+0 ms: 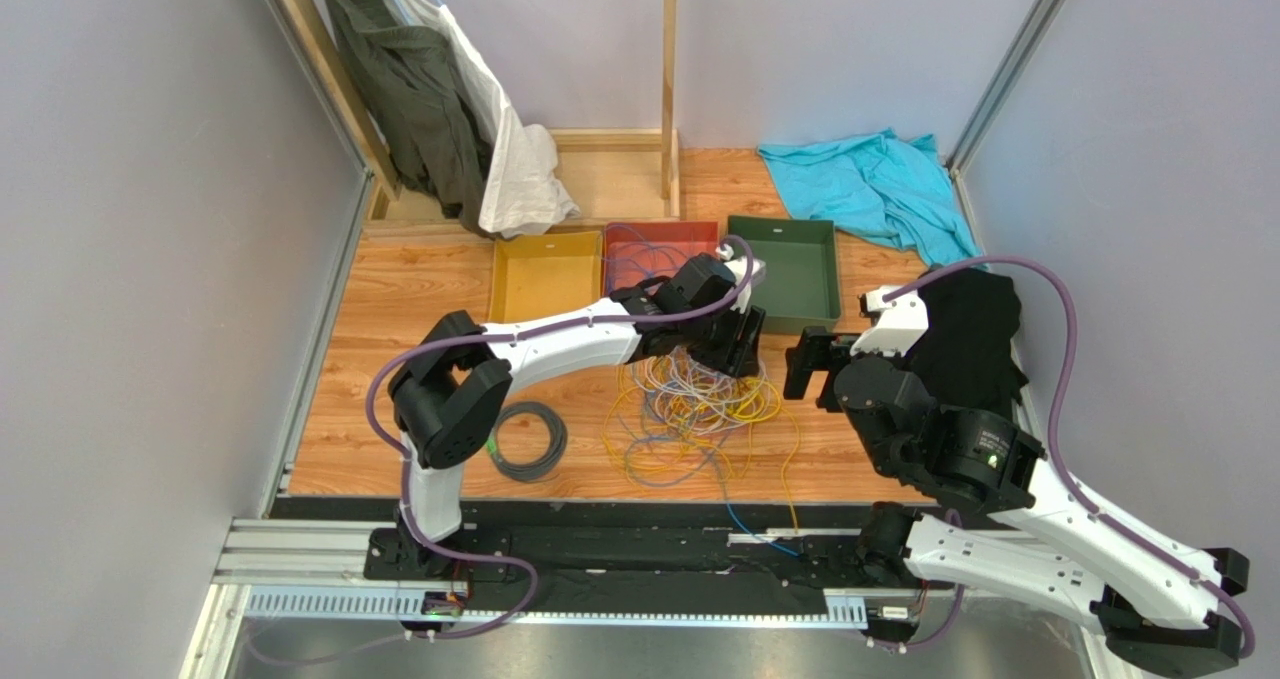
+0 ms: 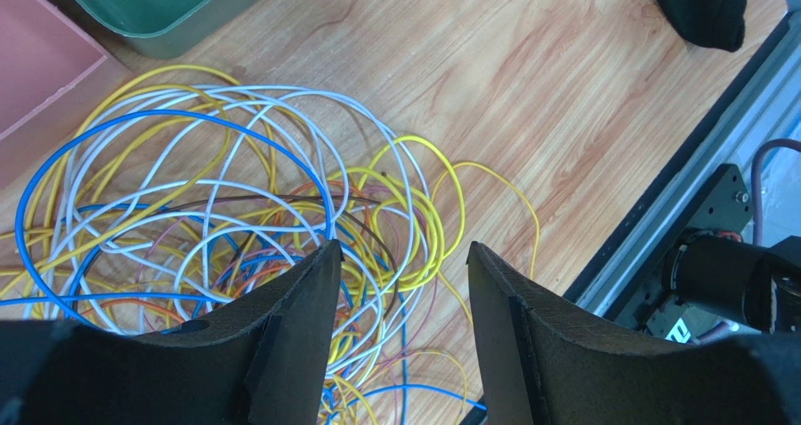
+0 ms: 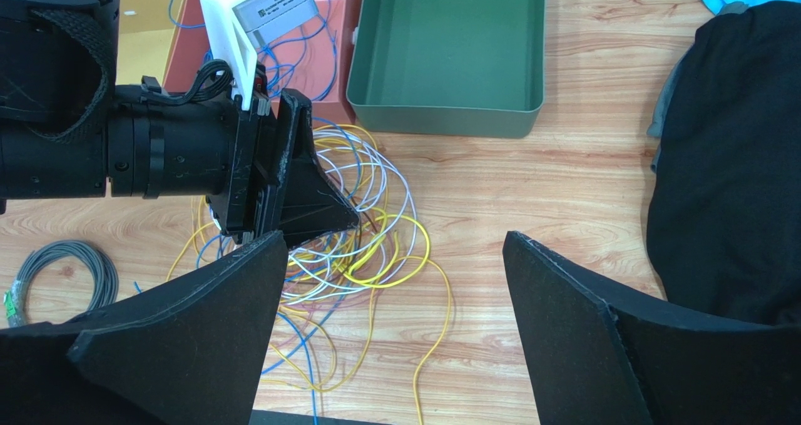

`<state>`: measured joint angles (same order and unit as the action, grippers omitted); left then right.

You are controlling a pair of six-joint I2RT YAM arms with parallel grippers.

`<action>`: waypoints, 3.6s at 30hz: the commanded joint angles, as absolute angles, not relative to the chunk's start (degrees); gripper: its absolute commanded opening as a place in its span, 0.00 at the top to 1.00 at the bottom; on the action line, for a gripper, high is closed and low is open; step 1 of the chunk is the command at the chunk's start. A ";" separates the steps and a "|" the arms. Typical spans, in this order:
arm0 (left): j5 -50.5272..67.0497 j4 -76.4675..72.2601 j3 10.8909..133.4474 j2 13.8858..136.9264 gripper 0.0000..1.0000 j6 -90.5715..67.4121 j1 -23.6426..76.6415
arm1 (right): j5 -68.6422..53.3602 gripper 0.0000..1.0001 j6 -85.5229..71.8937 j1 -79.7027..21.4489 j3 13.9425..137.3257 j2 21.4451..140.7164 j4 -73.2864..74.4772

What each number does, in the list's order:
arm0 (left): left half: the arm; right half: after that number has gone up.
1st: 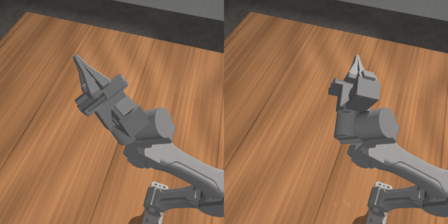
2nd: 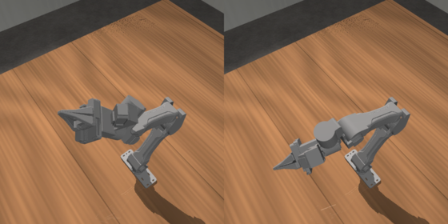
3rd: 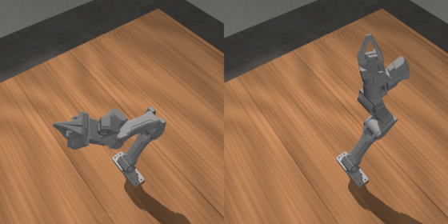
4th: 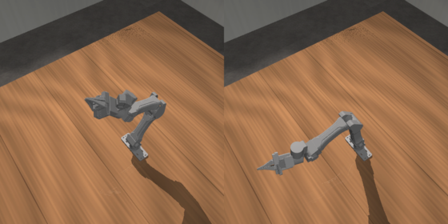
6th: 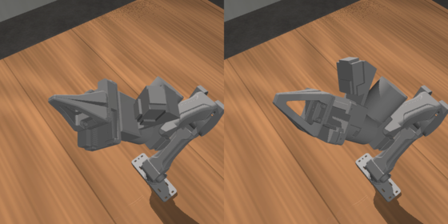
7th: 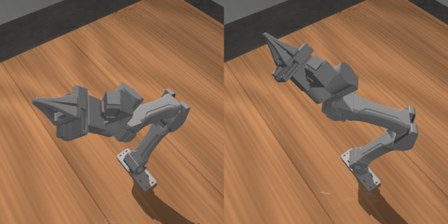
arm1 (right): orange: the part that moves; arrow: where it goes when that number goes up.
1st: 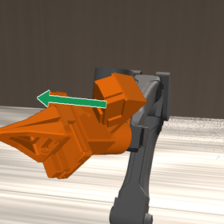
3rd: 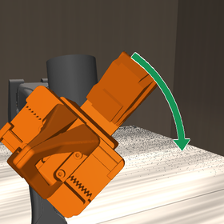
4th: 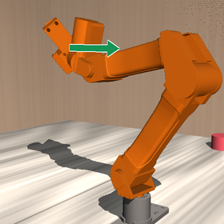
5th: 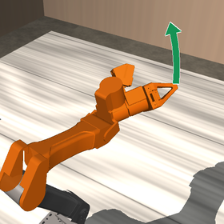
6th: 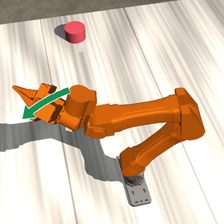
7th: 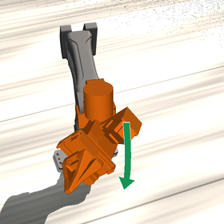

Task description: Untangle the cables

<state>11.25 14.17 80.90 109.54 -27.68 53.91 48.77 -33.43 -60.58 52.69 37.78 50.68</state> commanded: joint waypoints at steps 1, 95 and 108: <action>10.89 12.66 80.07 107.40 0.39 -26.63 54.05 | 49.04 0.10 -34.54 -60.64 53.44 37.71 49.92; 9.58 19.33 121.43 108.19 1.00 -24.61 32.61 | 47.46 0.11 -28.21 -60.65 52.12 34.89 47.02; 10.02 18.02 123.50 109.60 1.00 -25.57 32.52 | 47.55 0.11 -28.39 -60.73 51.51 33.75 47.46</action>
